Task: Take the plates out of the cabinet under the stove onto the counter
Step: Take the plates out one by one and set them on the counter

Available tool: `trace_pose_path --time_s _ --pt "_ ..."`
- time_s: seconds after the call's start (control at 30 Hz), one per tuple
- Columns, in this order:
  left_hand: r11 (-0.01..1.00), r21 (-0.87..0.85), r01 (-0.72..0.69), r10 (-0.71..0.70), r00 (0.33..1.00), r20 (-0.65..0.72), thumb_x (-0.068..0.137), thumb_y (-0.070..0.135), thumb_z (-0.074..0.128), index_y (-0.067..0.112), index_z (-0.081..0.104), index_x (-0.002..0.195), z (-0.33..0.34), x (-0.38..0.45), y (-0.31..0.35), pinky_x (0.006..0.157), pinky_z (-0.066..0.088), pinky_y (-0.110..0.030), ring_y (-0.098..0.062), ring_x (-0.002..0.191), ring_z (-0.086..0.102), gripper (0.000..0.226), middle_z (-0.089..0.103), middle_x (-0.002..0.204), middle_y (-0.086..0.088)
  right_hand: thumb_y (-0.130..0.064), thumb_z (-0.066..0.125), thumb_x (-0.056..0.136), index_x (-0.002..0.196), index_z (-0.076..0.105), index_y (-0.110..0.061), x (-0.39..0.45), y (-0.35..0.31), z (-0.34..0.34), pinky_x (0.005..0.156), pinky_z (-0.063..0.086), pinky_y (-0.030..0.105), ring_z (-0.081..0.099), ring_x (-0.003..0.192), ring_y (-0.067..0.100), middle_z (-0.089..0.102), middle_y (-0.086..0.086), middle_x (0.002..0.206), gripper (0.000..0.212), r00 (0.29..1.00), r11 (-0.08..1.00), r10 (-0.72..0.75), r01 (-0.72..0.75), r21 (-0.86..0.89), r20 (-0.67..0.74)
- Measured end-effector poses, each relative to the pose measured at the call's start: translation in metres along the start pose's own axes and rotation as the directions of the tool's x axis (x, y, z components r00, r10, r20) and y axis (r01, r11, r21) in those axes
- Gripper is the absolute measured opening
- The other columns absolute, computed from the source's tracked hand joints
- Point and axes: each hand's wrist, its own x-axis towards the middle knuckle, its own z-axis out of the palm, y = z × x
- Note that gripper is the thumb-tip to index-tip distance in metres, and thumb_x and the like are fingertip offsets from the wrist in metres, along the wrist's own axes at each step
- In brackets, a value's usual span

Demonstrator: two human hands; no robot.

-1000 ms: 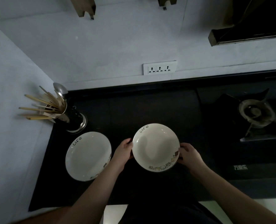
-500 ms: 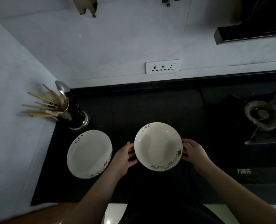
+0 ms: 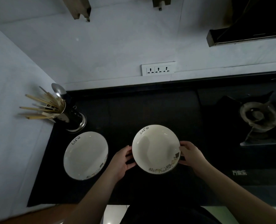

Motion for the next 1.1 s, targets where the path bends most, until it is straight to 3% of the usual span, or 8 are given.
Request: trace_pose_path --time_s 0.17,0.33,0.43,0.53,0.6,0.83,0.97,1.1 --pt "0.968 0.225 -0.115 0.122 0.992 -0.019 0.100 0.039 0.045 0.015 0.046 0.140 -0.002 -0.006 0.003 0.091 0.052 -0.039 -0.019 0.117 0.055 0.047 0.053 0.137 -0.006 -0.021 0.057 0.094 0.130 0.052 -0.019 -0.001 -0.004 -0.005 0.078 0.055 0.037 0.060 0.099 0.021 0.060 0.005 0.114 0.037 0.999 0.998 -0.051 0.050 -0.044 -0.007" --pt "0.753 0.582 -0.307 0.346 0.937 0.046 0.099 0.043 0.044 0.031 0.041 0.142 -0.025 -0.019 0.019 0.099 0.048 -0.037 -0.011 0.118 0.053 0.045 0.051 0.138 0.003 -0.025 0.051 0.097 0.132 0.052 -0.021 -0.002 -0.014 -0.018 0.084 0.051 0.036 0.056 0.096 0.017 0.058 0.000 0.114 0.035 0.976 0.947 -0.210 0.190 -0.259 -0.051" --pt "0.448 0.803 -0.393 0.473 0.866 0.160 0.097 0.045 0.046 0.034 0.038 0.144 -0.034 -0.034 0.021 0.099 0.046 -0.031 -0.010 0.124 0.050 0.048 0.048 0.140 0.007 -0.029 0.049 0.098 0.134 0.051 -0.022 -0.015 -0.019 -0.021 0.082 0.045 0.031 0.053 0.090 0.011 0.060 0.000 0.119 0.037 0.945 0.849 -0.326 0.291 -0.440 -0.003" --pt "-0.115 0.923 -0.366 0.574 0.734 0.362 0.097 0.047 0.044 0.029 0.033 0.147 -0.033 -0.053 0.021 0.104 0.042 -0.031 -0.010 0.131 0.043 0.054 0.041 0.148 0.005 -0.036 0.046 0.099 0.138 0.047 -0.024 -0.036 -0.021 -0.017 0.080 0.042 0.027 0.054 0.098 0.010 0.056 0.002 0.131 0.041 0.902 0.744 -0.427 0.389 -0.543 0.060" --pt "-0.299 0.893 -0.335 0.589 0.672 0.449 0.098 0.048 0.041 0.029 0.031 0.147 -0.033 -0.064 0.017 0.107 0.037 -0.032 -0.011 0.135 0.038 0.054 0.039 0.150 0.005 -0.042 0.044 0.098 0.141 0.043 -0.026 -0.054 -0.017 -0.011 0.089 0.048 0.032 0.053 0.115 0.016 0.049 0.002 0.138 0.046 0.872 0.673 -0.478 0.440 -0.595 0.104" --pt "-0.471 0.848 -0.244 0.558 0.661 0.501 0.097 0.057 0.025 0.034 0.016 0.153 -0.060 -0.086 -0.007 0.118 0.012 -0.049 -0.017 0.148 0.013 0.060 0.019 0.161 0.004 -0.055 0.036 0.096 0.153 0.007 -0.029 -0.120 0.007 0.016 0.117 0.022 0.045 0.020 0.146 0.022 0.025 0.000 0.158 0.069 0.726 0.314 -0.650 0.526 -0.790 0.225" --pt "-0.558 0.804 -0.206 0.594 0.578 0.560 0.096 0.058 0.022 0.034 0.030 0.149 -0.092 -0.100 -0.008 0.115 0.012 -0.053 -0.021 0.145 0.027 0.059 0.032 0.157 0.002 -0.059 0.026 0.096 0.154 0.005 -0.032 -0.148 0.024 0.040 0.120 0.013 0.044 0.009 0.149 0.020 0.016 -0.001 0.162 0.068 0.718 0.285 -0.657 0.519 -0.806 0.229" --pt "-0.546 0.808 -0.221 0.644 0.507 0.573 0.096 0.058 0.021 0.032 0.035 0.148 -0.127 -0.124 -0.007 0.115 0.016 -0.055 -0.021 0.144 0.029 0.059 0.034 0.156 0.001 -0.072 0.001 0.086 0.153 0.014 -0.033 -0.174 0.043 0.063 0.120 0.017 0.045 0.014 0.148 0.021 0.024 0.000 0.160 0.079 0.692 0.213 -0.679 0.508 -0.835 0.248"
